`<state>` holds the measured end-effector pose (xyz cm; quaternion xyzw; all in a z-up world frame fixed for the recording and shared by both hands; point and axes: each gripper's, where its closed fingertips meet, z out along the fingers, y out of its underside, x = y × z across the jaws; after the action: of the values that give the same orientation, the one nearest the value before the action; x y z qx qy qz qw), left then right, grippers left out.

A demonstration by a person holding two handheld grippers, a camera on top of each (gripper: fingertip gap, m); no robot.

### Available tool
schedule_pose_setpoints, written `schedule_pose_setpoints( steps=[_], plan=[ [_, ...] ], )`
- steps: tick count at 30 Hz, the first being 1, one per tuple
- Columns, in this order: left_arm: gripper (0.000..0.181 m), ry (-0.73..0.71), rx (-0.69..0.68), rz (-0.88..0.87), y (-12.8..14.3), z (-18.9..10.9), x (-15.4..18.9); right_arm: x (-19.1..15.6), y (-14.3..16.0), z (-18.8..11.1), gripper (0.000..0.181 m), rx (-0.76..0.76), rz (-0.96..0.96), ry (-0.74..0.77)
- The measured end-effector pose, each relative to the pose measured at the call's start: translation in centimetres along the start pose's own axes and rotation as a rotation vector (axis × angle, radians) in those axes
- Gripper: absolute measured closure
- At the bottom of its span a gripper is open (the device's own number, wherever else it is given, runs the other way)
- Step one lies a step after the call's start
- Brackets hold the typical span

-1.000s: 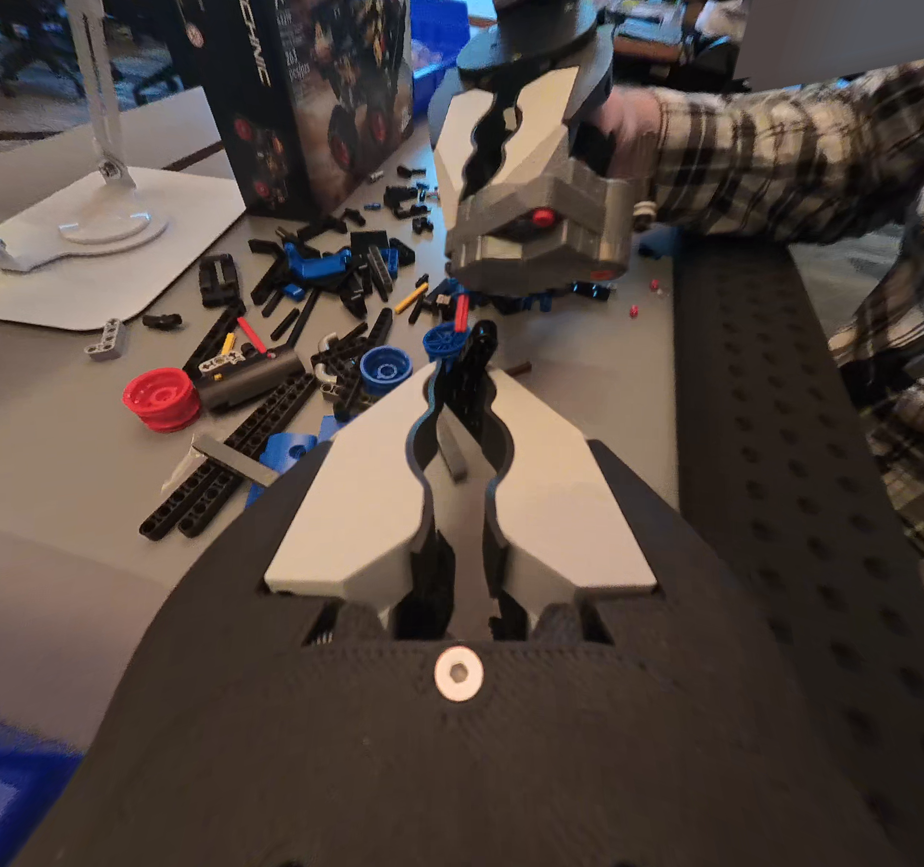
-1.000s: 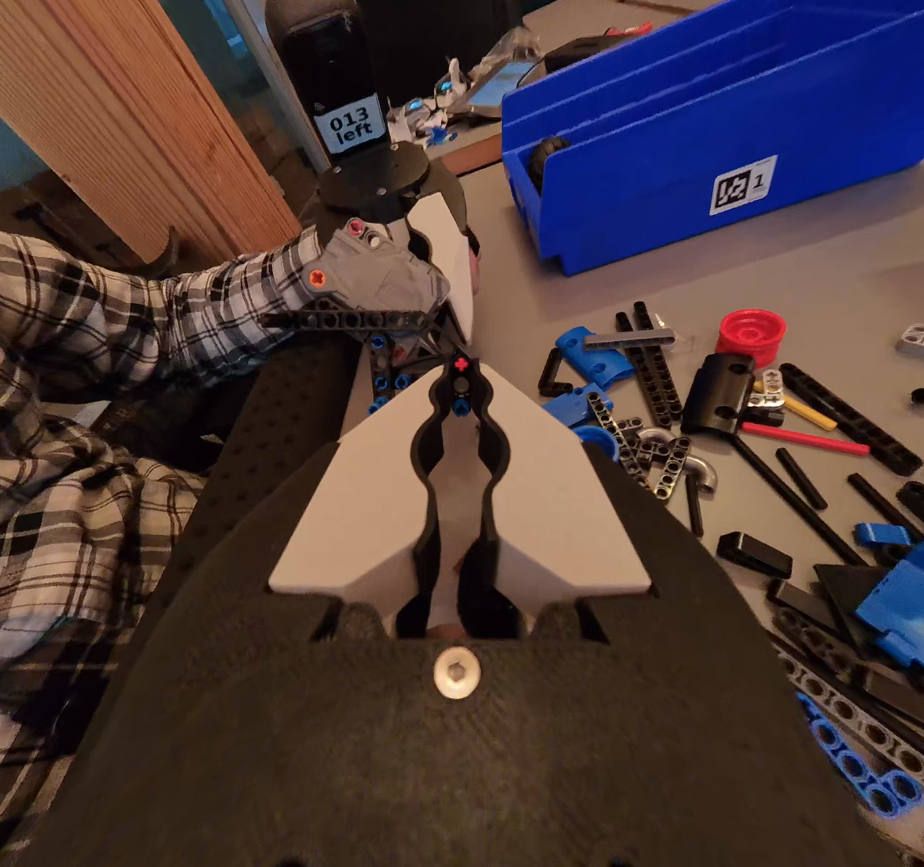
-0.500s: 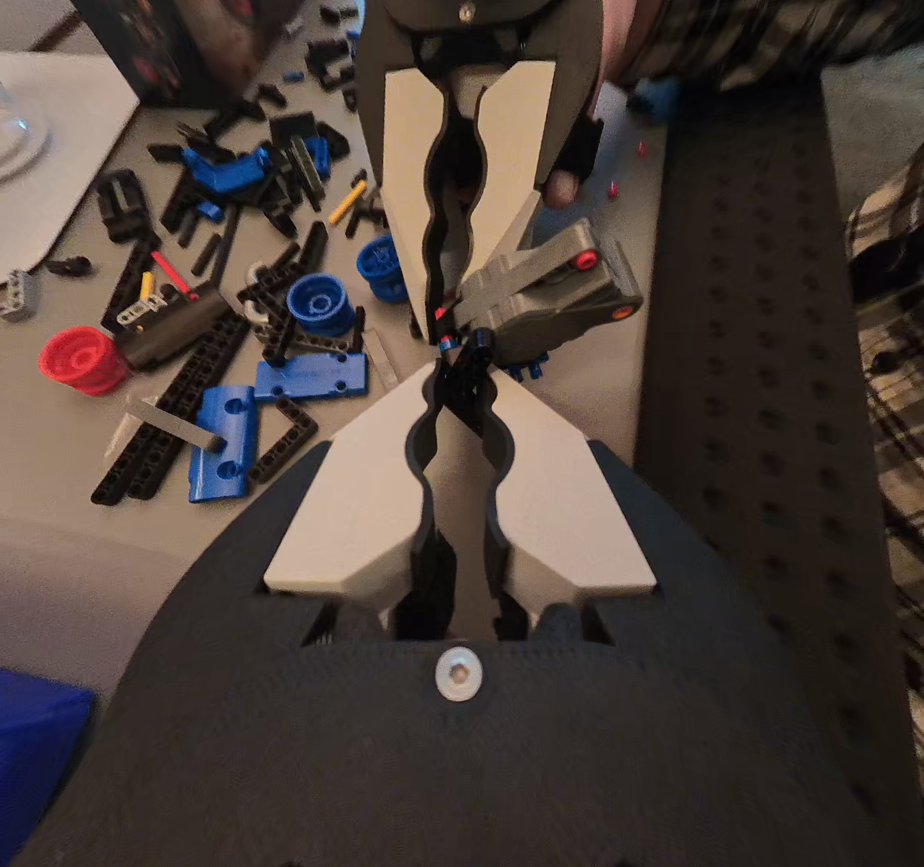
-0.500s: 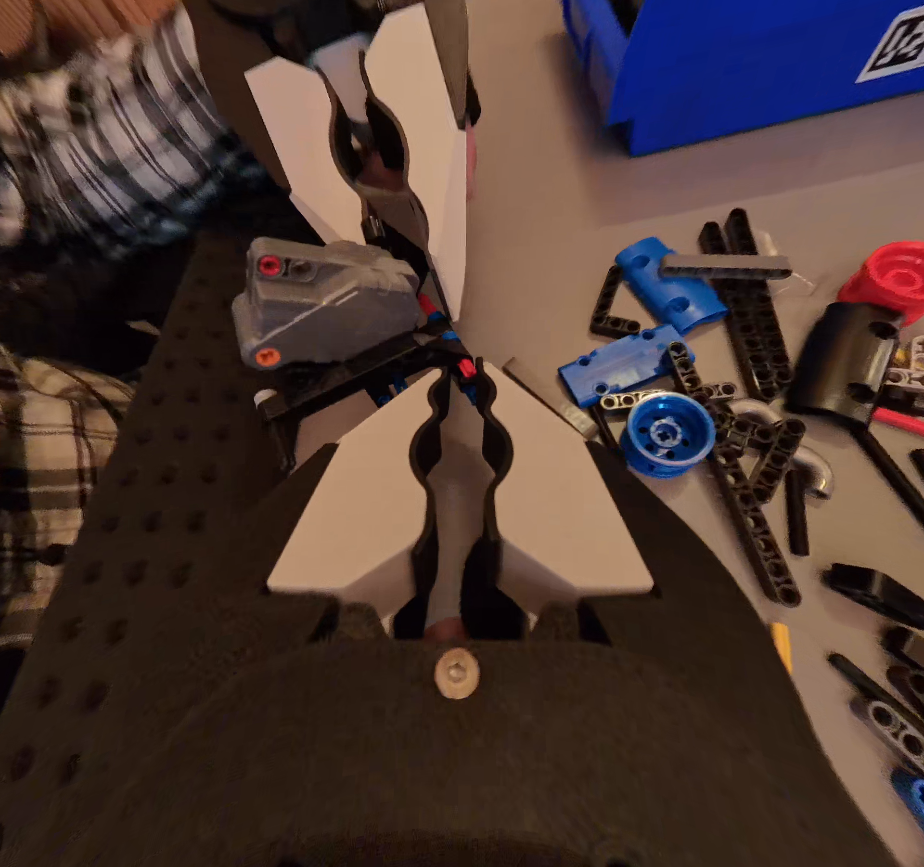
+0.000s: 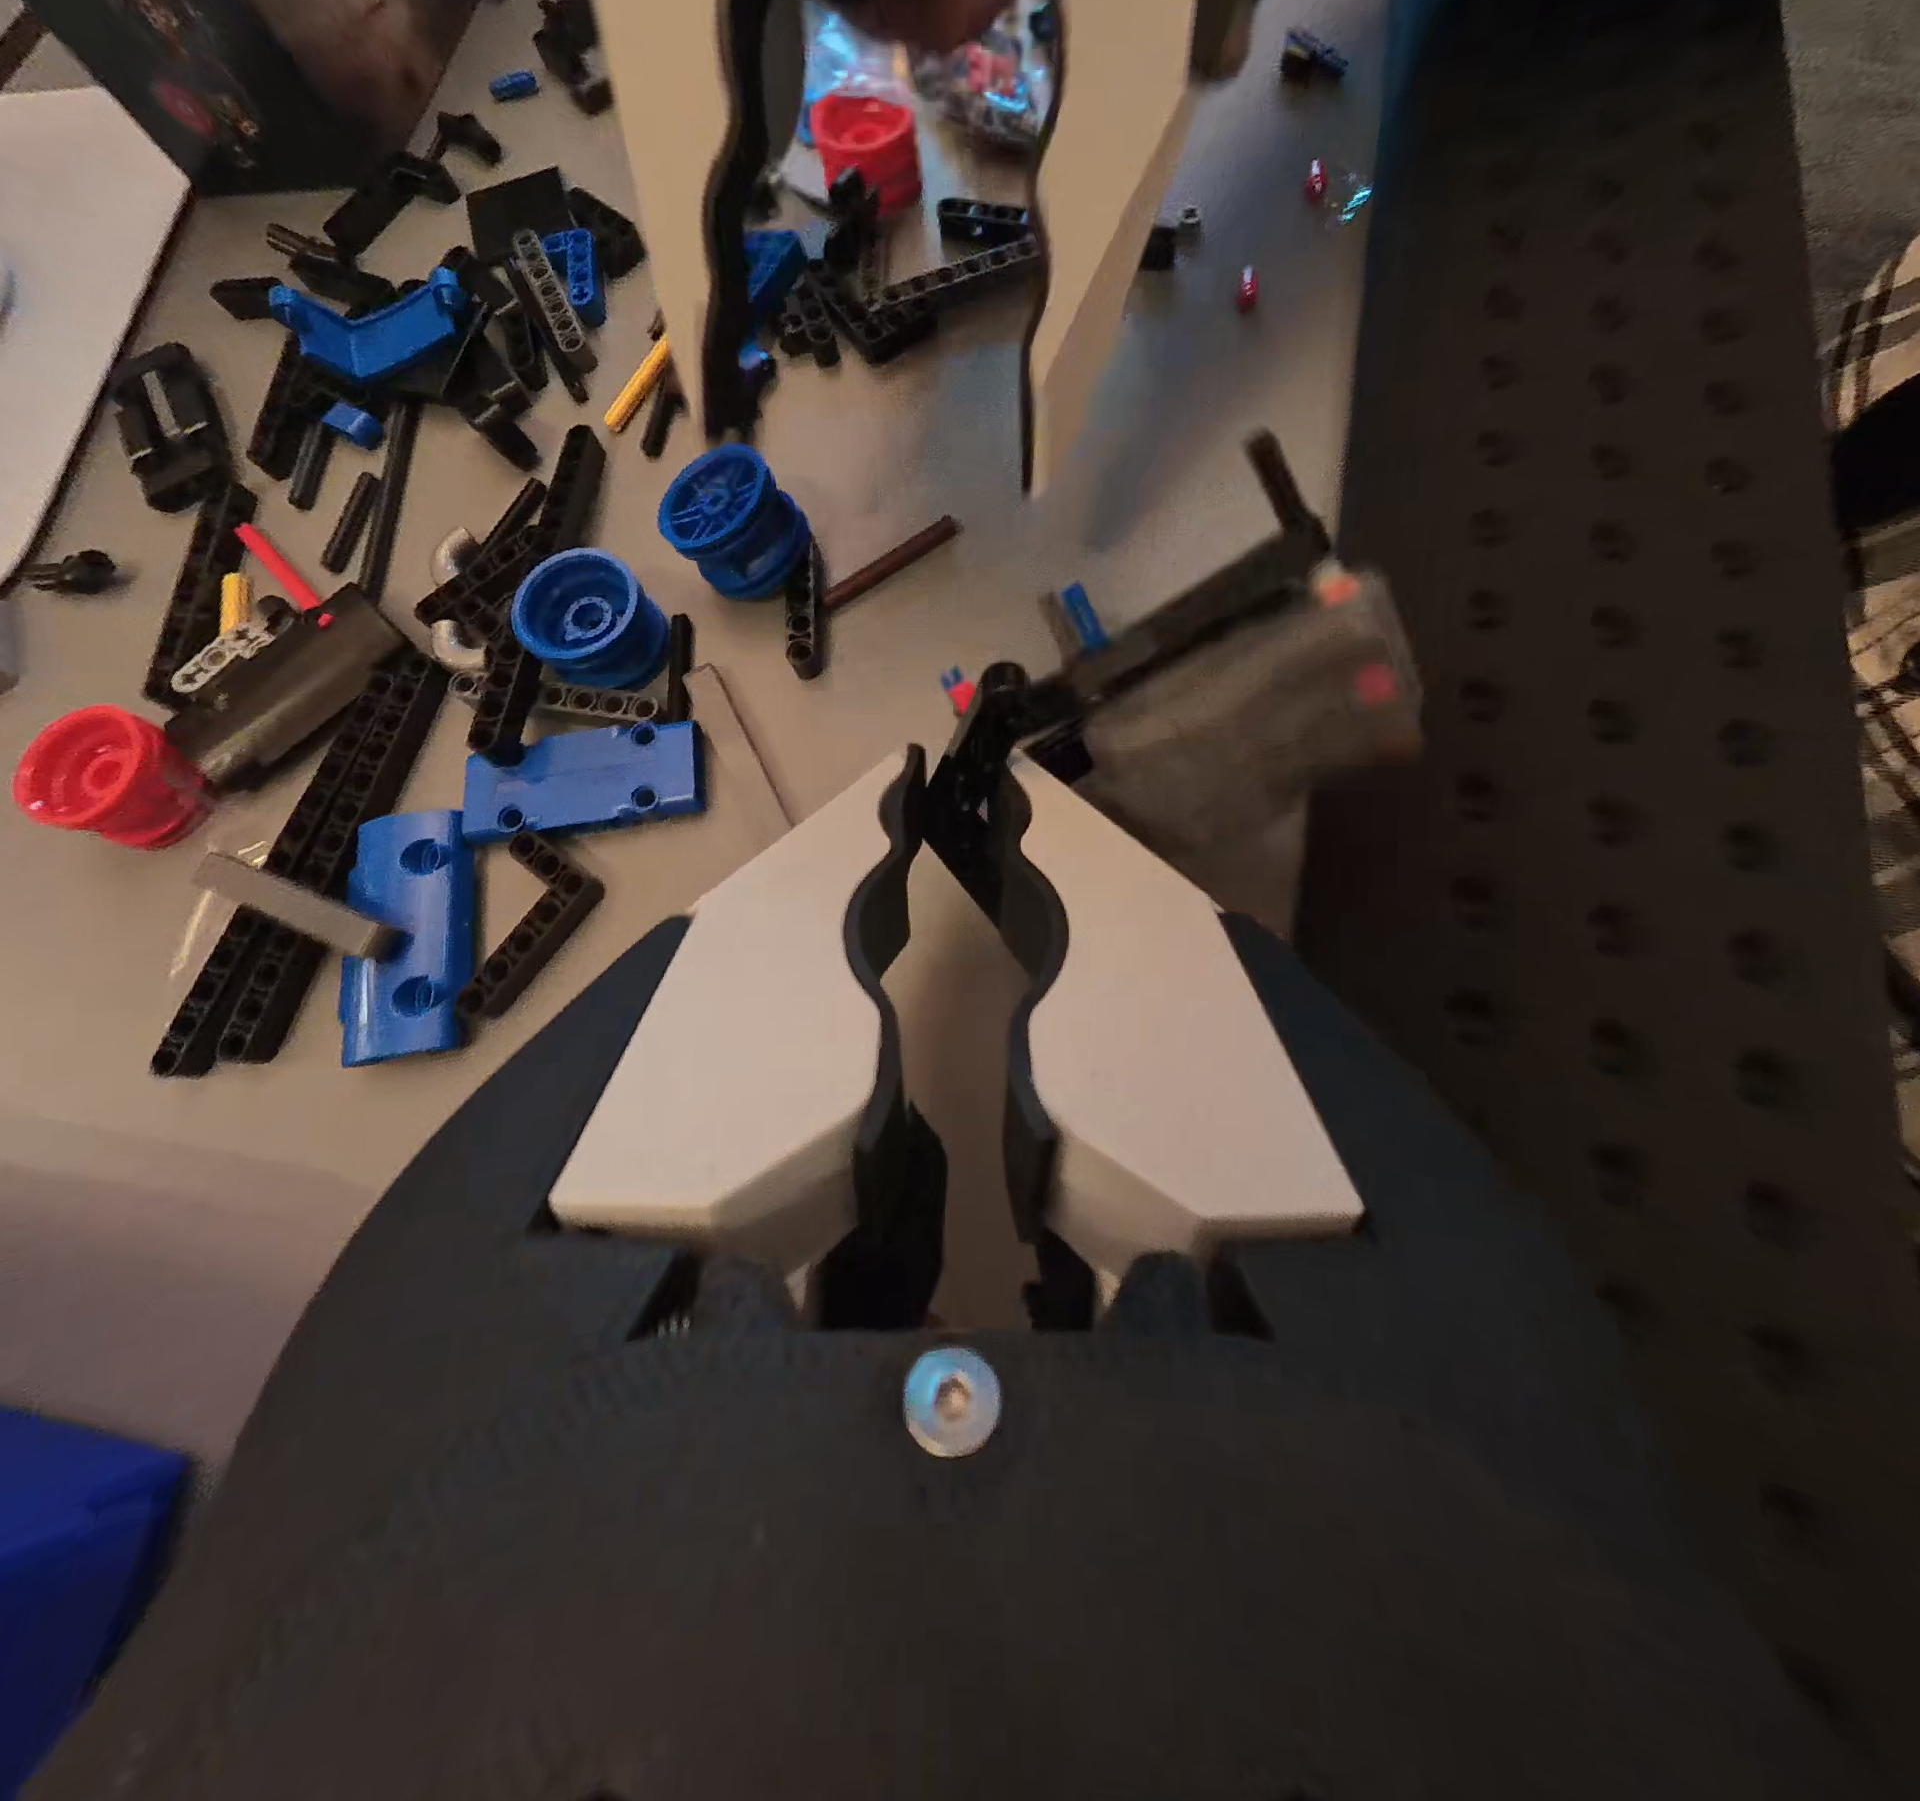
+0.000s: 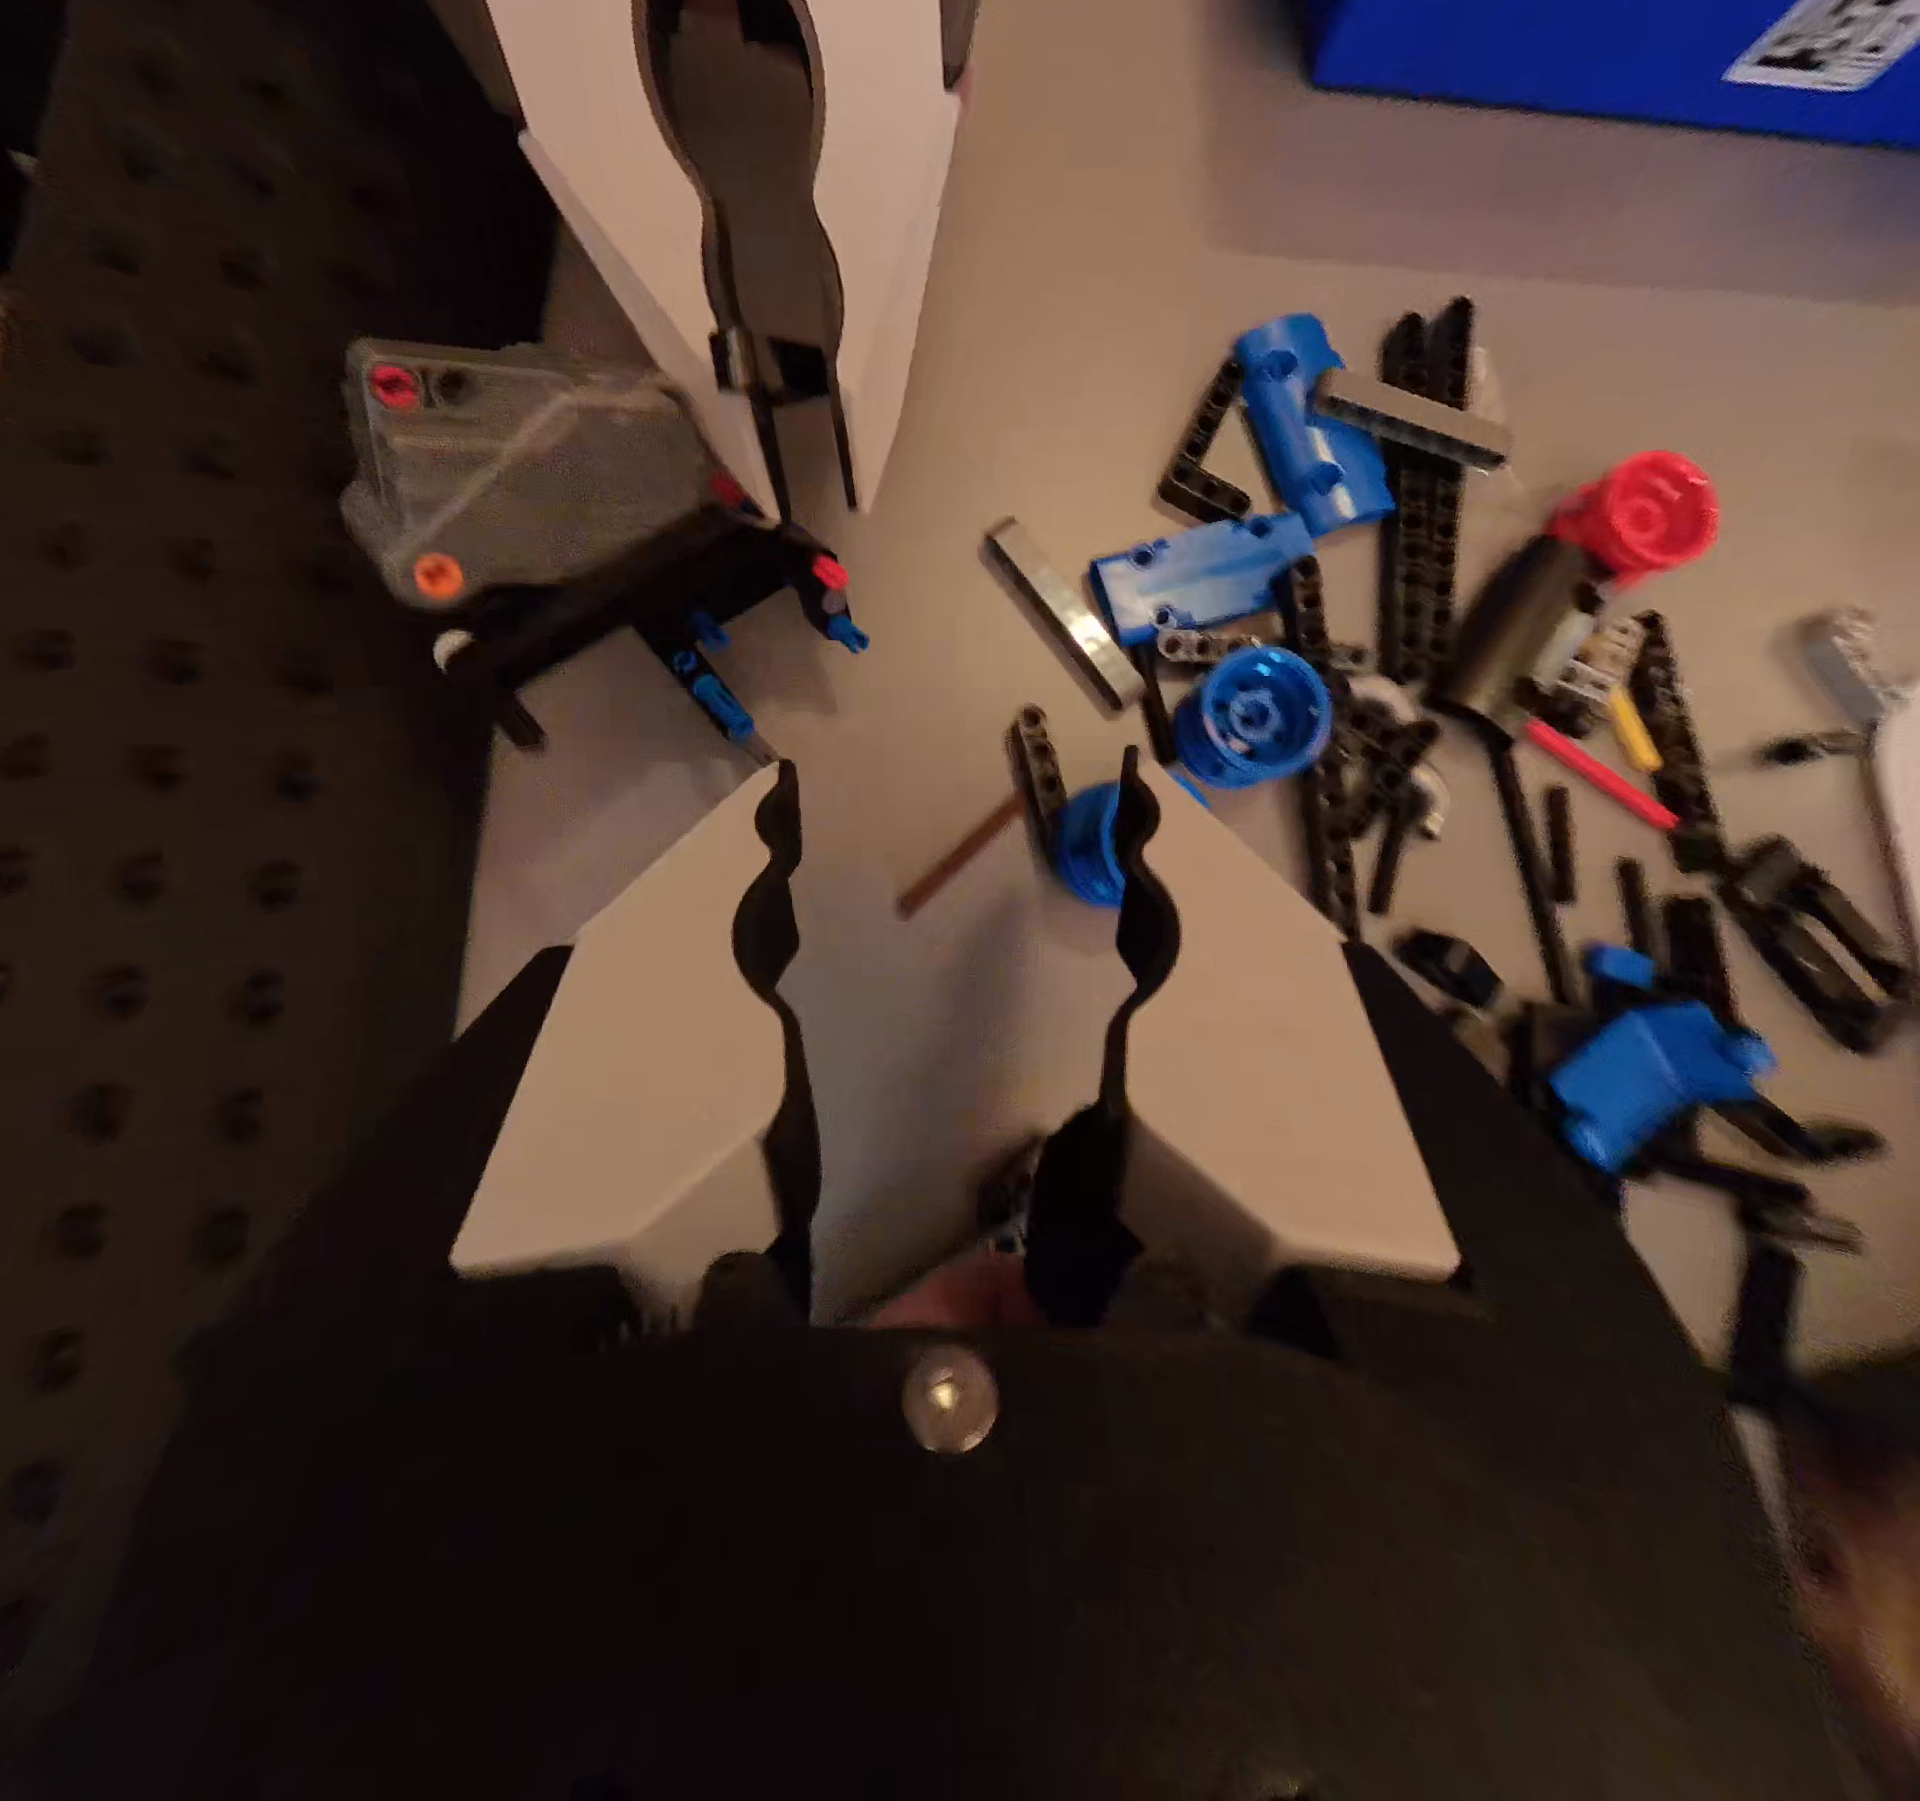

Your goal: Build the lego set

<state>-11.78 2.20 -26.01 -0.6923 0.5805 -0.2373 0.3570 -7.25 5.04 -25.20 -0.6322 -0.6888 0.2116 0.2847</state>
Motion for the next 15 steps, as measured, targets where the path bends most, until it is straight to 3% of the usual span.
schedule_pose_setpoints(
  steps=[3,5,10,12,15],
  plan=[
    [0.173,0.012,0.018,-0.011,-0.2,-0.4,0.3,-3.7,-5.0,-3.5,0.122,0.204,0.020,-0.049],
    [0.172,-0.020,-0.018,-0.011,0.4,-0.2,-0.2,-6.8,-6.6,-3.0,0.123,0.197,-0.011,-0.026],
    [0.172,-0.043,-0.073,-0.051,1.9,-0.3,-0.9,-7.7,-4.3,2.1,0.120,0.025,-0.019,0.182],
    [0.172,-0.030,-0.080,-0.077,2.3,-0.9,-0.6,-7.0,-3.9,1.8,0.124,0.056,0.033,0.209],
    [0.172,-0.035,-0.198,-0.063,4.5,-1.1,-0.2,-7.0,-3.6,1.7,0.127,0.091,0.107,0.166]
  ],
)
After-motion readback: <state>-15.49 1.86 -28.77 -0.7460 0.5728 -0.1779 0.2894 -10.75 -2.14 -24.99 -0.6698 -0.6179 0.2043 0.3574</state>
